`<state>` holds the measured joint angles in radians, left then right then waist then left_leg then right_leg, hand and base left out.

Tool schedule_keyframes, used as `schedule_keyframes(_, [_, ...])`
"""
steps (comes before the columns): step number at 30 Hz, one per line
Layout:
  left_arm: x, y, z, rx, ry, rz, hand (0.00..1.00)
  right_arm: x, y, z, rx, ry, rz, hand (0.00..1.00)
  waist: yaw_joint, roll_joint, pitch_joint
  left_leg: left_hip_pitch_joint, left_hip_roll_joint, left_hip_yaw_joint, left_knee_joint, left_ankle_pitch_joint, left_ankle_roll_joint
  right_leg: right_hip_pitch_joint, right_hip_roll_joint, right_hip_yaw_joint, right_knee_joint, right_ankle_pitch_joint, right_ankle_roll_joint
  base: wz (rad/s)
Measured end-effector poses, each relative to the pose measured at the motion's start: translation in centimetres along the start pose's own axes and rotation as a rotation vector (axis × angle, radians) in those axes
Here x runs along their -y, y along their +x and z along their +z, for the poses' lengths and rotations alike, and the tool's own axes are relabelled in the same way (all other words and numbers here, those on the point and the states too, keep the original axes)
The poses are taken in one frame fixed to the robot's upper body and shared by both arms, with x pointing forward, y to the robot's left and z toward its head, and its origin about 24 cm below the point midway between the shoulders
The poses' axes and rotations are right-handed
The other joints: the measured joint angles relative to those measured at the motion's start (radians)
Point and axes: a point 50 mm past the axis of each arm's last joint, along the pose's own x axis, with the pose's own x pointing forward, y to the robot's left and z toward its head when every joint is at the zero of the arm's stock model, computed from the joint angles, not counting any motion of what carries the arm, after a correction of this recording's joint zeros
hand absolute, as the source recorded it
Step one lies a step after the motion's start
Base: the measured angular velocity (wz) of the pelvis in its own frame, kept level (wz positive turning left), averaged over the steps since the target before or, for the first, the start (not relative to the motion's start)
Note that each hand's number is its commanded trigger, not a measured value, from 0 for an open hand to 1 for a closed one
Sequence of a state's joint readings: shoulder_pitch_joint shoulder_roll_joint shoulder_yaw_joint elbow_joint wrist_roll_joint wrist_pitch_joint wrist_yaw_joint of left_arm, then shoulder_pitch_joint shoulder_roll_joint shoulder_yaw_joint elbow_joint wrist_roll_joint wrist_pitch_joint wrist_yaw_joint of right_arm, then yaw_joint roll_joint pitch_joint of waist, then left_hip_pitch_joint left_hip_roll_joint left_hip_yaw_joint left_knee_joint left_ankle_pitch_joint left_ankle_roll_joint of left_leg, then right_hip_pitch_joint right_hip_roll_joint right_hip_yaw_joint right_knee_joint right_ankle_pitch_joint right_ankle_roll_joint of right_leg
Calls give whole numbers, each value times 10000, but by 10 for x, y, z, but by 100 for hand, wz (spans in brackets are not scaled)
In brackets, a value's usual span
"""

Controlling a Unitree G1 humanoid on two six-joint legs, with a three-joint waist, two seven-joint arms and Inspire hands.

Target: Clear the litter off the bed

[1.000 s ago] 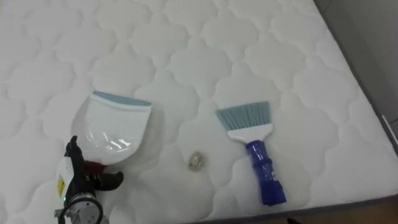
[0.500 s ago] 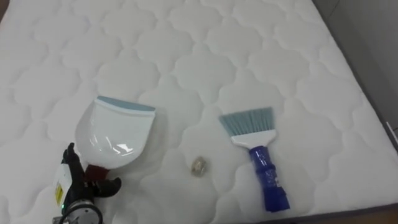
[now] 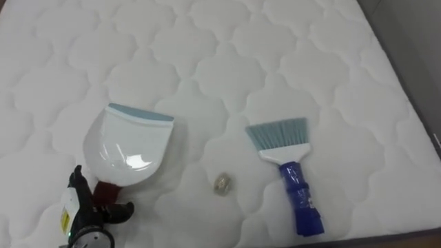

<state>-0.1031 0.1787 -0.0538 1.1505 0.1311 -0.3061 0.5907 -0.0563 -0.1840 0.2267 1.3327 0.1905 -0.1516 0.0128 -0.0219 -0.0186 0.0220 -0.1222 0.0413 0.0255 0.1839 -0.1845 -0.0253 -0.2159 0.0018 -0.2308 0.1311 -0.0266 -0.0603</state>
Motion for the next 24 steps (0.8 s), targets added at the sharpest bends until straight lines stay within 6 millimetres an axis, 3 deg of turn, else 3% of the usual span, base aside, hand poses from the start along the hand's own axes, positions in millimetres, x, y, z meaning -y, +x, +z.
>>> schedule_keyframes(19, [2,7,2,-833,-23,-234,0,-2,4,14,-273,-589,62,0,21,-121,19,-487,-11,50,150,24,39,-480,-119,-169,249,-81,-34,3])
schedule_keyframes(24, [-1,11,5,-757,1,-131,3,-6,5,17,-258,-599,197,0,21,-358,48,-625,-14,165,224,24,38,-777,-181,-126,571,-164,-75,0])
